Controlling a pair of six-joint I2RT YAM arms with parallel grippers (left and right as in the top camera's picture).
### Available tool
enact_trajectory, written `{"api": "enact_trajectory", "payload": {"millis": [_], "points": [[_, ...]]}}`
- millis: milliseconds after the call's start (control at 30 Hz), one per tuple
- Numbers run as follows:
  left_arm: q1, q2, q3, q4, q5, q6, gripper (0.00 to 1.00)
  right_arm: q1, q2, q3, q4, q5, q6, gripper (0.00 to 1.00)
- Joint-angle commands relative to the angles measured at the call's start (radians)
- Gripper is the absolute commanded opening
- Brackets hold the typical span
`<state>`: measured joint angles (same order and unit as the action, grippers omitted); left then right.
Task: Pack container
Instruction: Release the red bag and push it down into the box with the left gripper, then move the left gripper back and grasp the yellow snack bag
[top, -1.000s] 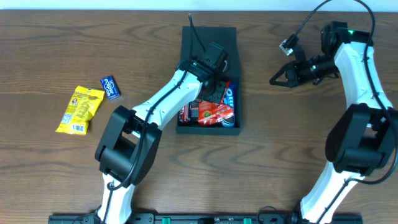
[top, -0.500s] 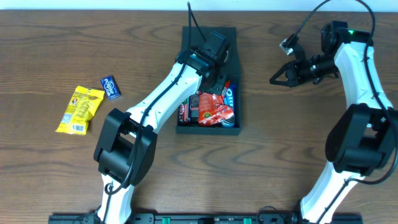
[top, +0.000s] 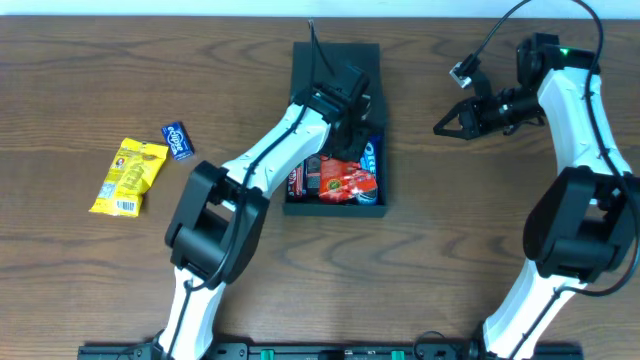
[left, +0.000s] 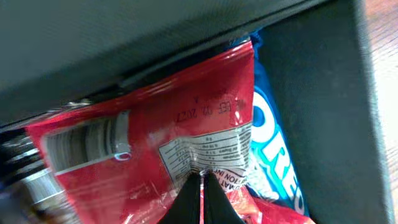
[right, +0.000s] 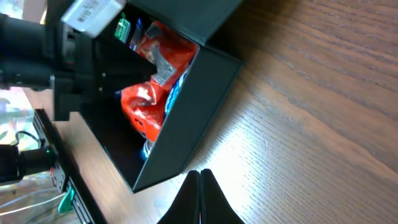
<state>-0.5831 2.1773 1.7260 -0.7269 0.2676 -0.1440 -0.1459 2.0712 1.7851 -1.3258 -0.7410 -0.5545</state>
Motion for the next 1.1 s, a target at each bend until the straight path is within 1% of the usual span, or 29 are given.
{"api": "enact_trajectory", "payload": {"millis": [0, 233, 367, 433, 533, 633, 700, 833, 933, 1067], "points": [[0.0, 0.043, -0.01, 0.006, 0.071, 0.017, 0.06, -0.003, -0.004, 0.019, 0.001, -0.019, -0.019, 0.02], [0.006, 0.038, 0.009, -0.005, 0.074, 0.017, 0.06, -0.003, -0.004, 0.019, 0.001, -0.019, -0.019, 0.02], [0.03, -0.023, 0.076, -0.053, 0.069, 0.026, 0.06, -0.003, -0.004, 0.019, 0.001, -0.019, -0.019, 0.01], [0.051, -0.08, 0.108, -0.072, 0.026, 0.029, 0.06, -0.003, -0.004, 0.019, 0.001, -0.019, -0.019, 0.01], [0.099, -0.188, 0.122, -0.101, -0.131, 0.027, 0.06, -0.003, -0.004, 0.019, 0.001, -0.019, -0.019, 0.01], [0.166, -0.273, 0.122, -0.171, -0.305, 0.024, 0.06, -0.003, -0.004, 0.019, 0.002, -0.019, -0.019, 0.02], [0.241, -0.315, 0.121, -0.255, -0.393, 0.024, 0.06, -0.003, -0.004, 0.019, 0.002, -0.019, -0.019, 0.01], [0.386, -0.32, 0.105, -0.383, -0.422, 0.025, 0.06, -0.003, -0.004, 0.019, 0.006, -0.02, -0.019, 0.02], [0.478, -0.32, 0.038, -0.404, -0.428, 0.058, 0.06, -0.003, -0.004, 0.019, 0.008, -0.02, -0.018, 0.02], [0.567, -0.321, -0.062, -0.414, -0.432, 0.105, 0.06, -0.003, -0.004, 0.019, 0.009, -0.02, -0.007, 0.01]]}}
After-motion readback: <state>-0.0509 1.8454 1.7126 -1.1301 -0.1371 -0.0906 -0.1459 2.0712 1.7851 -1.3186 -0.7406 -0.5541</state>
